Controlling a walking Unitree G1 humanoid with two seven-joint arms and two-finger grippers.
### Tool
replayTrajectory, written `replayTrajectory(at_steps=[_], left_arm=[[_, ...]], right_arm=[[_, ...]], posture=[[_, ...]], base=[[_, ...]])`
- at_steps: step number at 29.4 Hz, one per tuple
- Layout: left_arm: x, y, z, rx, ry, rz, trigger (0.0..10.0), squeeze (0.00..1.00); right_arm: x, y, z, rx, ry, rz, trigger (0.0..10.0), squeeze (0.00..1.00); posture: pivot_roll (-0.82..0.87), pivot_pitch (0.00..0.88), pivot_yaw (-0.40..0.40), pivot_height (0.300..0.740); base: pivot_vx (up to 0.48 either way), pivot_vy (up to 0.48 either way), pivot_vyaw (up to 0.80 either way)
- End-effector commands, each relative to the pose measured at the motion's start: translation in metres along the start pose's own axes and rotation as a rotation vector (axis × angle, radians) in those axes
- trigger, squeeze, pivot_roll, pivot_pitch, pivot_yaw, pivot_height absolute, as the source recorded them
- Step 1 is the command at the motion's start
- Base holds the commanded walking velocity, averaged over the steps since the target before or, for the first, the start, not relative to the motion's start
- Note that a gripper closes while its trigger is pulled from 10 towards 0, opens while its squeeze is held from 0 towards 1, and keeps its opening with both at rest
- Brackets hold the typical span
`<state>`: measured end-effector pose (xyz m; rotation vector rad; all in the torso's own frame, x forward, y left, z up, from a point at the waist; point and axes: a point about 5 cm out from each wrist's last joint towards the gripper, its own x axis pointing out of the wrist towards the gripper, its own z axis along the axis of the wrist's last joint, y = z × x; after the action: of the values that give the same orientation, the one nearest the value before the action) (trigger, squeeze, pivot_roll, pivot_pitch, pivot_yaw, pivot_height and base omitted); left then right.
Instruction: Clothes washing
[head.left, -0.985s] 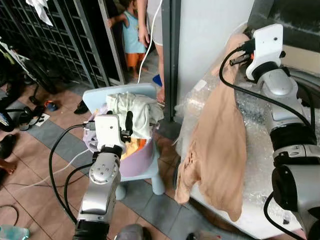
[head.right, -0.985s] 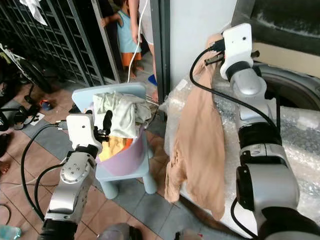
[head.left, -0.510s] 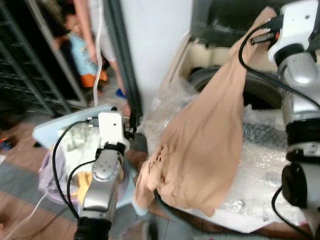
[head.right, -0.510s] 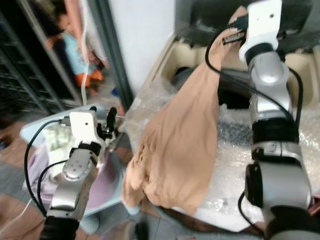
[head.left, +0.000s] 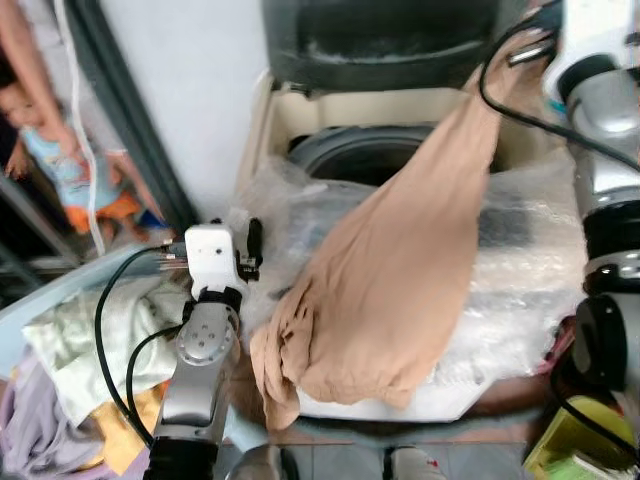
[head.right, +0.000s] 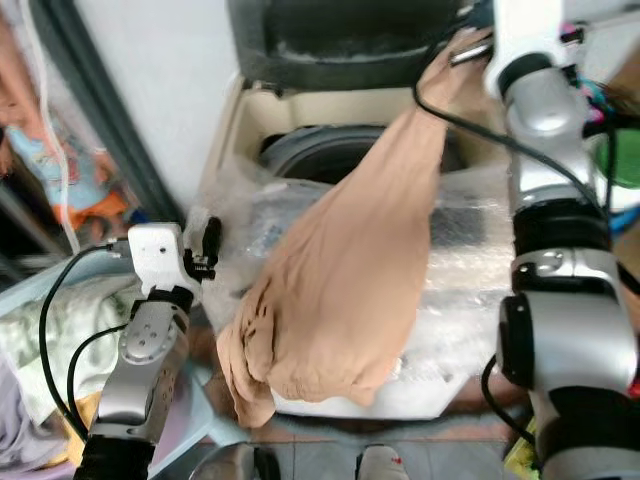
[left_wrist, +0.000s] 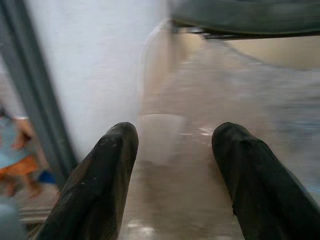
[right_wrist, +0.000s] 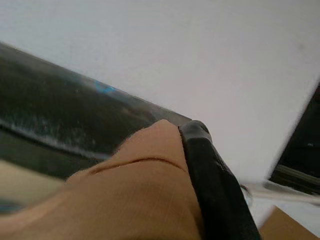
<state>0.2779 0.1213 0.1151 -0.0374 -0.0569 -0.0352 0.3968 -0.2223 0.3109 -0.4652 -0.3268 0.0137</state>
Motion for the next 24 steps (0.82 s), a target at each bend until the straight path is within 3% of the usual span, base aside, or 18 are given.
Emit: replayTrajectory(at_steps=[1, 7, 10, 19, 24], left_arm=[[0.0, -0.001, 0.0, 0.008, 0.004, -0.005, 10.0, 0.0], [0.002, 0.001, 0.001, 0.017, 0.003, 0.014, 10.0, 0.0], [0.001, 0.0, 0.0, 0.016, 0.006, 0.015, 10.0, 0.0], [-0.001, -0.001, -0.001, 0.003, 0.009, 0.031, 10.0, 0.0], [0.002, 0.006, -0.003, 0.021, 0.024, 0.088, 10.0, 0.0]], right_arm=[[-0.002, 0.006, -0.008, 0.012, 0.034, 0.044, 10.0, 0.0], [-0.004, 0.035, -0.018, 0.016, 0.072, 0.243, 10.0, 0.0], [-0.004, 0.041, -0.018, 0.003, 0.068, 0.292, 10.0, 0.0], [-0.009, 0.05, 0.034, -0.022, -0.245, 0.354, 10.0, 0.0], [-0.015, 0.051, 0.032, 0.044, -0.255, 0.338, 10.0, 0.0]], posture=[[-0.08, 0.0, 0.086, 0.74], [-0.08, 0.0, 0.08, 0.74], [-0.08, 0.0, 0.074, 0.74], [-0.08, 0.0, 0.066, 0.74], [-0.09, 0.0, 0.069, 0.74]], base=[[0.0, 0.0, 0.0], [0.0, 0.0, 0.0], [0.0, 0.0, 0.0], [0.0, 0.0, 0.0], [0.0, 0.0, 0.0]])
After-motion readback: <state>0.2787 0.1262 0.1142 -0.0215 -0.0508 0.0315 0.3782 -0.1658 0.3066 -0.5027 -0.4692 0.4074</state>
